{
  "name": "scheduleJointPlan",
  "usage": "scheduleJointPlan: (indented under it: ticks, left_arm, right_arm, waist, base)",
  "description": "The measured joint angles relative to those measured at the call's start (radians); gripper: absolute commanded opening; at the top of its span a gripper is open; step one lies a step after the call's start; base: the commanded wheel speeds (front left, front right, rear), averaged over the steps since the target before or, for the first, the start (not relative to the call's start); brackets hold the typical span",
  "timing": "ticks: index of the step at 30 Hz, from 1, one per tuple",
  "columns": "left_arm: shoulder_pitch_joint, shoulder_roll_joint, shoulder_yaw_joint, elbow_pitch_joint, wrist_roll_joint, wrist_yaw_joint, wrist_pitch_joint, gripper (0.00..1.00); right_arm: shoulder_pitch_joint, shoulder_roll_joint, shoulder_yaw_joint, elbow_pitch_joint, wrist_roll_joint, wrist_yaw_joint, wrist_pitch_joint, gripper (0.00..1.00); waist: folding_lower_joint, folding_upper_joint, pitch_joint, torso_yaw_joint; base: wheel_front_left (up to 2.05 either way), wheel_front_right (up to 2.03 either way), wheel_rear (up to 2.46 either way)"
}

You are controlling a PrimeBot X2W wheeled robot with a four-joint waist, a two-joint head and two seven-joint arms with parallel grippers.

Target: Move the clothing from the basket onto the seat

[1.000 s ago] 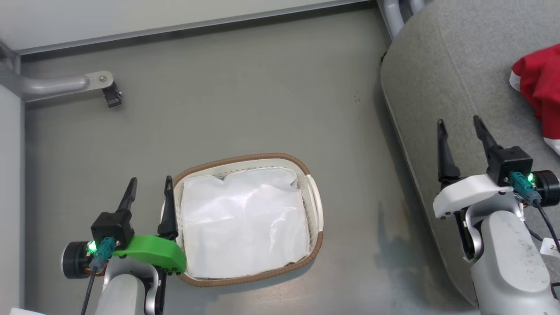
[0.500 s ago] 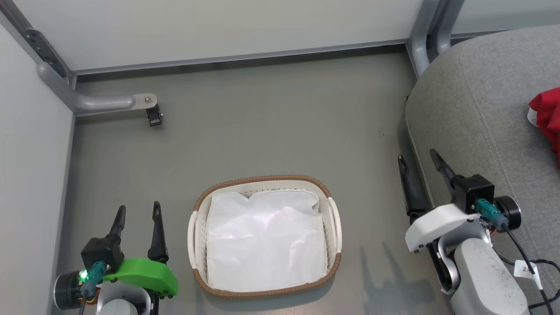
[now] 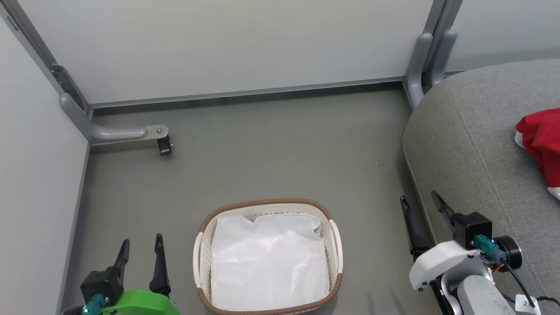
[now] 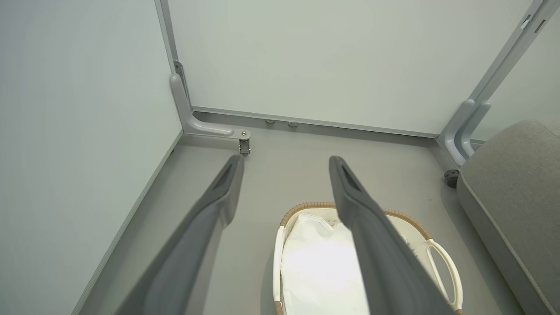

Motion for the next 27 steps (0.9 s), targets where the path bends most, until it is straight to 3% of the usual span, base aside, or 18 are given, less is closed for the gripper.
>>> scheduleJointPlan:
  ticks: [6,7,13,27]
  left_arm:
    - [0.012,0.000,-0.015,-0.006,-0.024,-0.012,0.000,1.00]
    - [0.012,-0.001,-0.017,0.000,-0.023,-0.013,0.000,0.00]
    - [0.014,-0.006,-0.020,0.041,-0.034,-0.013,0.009,0.00]
    - [0.013,-0.007,0.006,0.013,-0.278,-0.016,0.077,0.00]
  right_arm:
    - [0.009,0.000,0.005,-0.002,0.008,0.000,0.000,1.00]
    - [0.009,0.001,0.005,0.003,0.008,0.000,0.000,0.00]
    - [0.035,0.008,0.003,0.045,0.024,0.000,0.011,0.00]
    - [0.045,0.008,-0.027,0.006,0.295,0.000,0.077,0.00]
  waist:
    - [0.0000,0.0000,-0.010,0.005]
    - [0.0000,0.0000,-0.009,0.005]
    - [0.0000,0.0000,-0.010,0.005]
    - [0.0000,0.0000,-0.017,0.002]
  base:
    - [0.00,0.00,0.00]
    - [0.00,0.00,0.00]
    - [0.00,0.00,0.00]
    - [0.00,0.00,0.00]
